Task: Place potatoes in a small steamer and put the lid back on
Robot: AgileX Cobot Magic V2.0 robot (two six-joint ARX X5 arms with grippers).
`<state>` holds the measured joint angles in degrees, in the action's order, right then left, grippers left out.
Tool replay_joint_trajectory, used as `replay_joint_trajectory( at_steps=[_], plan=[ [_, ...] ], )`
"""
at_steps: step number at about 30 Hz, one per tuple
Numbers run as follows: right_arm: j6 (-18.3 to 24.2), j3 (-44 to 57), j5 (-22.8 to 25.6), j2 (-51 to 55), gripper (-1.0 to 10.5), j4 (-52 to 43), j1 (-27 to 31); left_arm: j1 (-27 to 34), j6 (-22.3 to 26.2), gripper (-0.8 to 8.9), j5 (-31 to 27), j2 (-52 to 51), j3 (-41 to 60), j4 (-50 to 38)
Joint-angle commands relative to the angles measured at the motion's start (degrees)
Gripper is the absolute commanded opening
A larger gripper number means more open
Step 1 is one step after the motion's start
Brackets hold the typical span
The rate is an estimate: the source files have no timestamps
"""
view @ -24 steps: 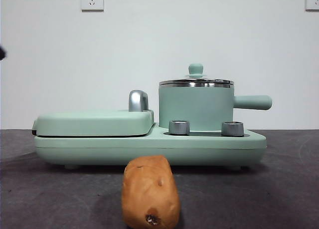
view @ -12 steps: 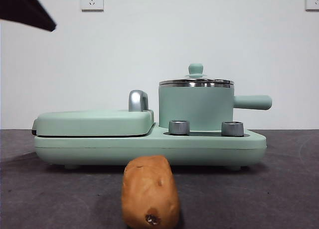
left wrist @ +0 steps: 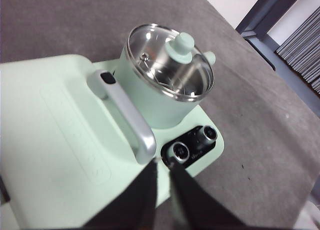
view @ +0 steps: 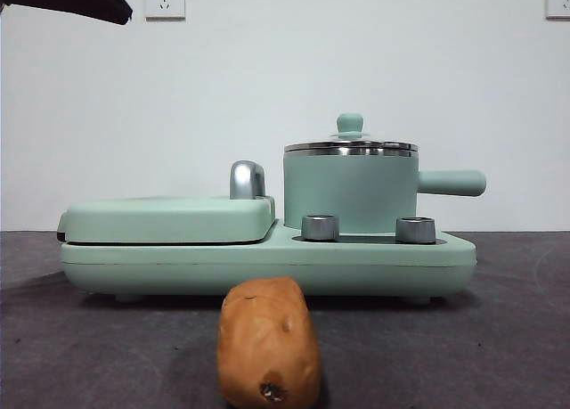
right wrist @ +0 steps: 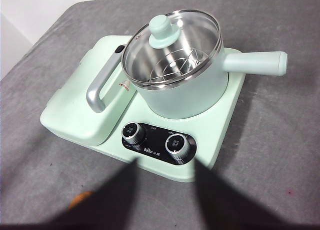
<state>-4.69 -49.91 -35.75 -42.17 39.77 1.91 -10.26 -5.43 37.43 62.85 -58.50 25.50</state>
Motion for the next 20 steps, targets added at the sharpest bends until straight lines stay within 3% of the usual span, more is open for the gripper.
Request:
replay_joint_trajectory(
  at_steps=[1, 4, 8, 12, 15, 20],
  plan=[
    [0.68, -0.79, 0.17, -0.46, 5.1, -0.31, -0.07, -0.11, 0.87, 3.11, 0.02, 0.57, -1.03, -1.84],
    [0.63, -0.79, 0.11, -0.42, 5.4, -0.31, -0.07, -0.11, 0.87, 5.21, 0.04, 0.57, -1.03, -2.4],
    [0.09, -0.79, -0.28, -0.42, 5.4, -0.31, -0.07, -0.39, 0.39, 5.35, 0.02, 0.57, -1.03, -2.36],
    [-2.29, -0.79, -1.46, -0.44, 5.4, 0.09, -0.07, -1.99, -5.25, 5.41, -0.48, 0.96, -1.03, -3.48],
    [-2.69, -0.79, -3.26, -0.46, 5.4, 0.13, -0.07, -5.25, -8.35, 5.94, -3.19, 2.12, -1.31, -4.35],
    [-2.8, -0.79, -4.79, -0.42, 5.4, 0.09, -0.07, -11.76, -8.35, 5.99, -6.03, 7.89, -6.8, -3.41]
  ],
)
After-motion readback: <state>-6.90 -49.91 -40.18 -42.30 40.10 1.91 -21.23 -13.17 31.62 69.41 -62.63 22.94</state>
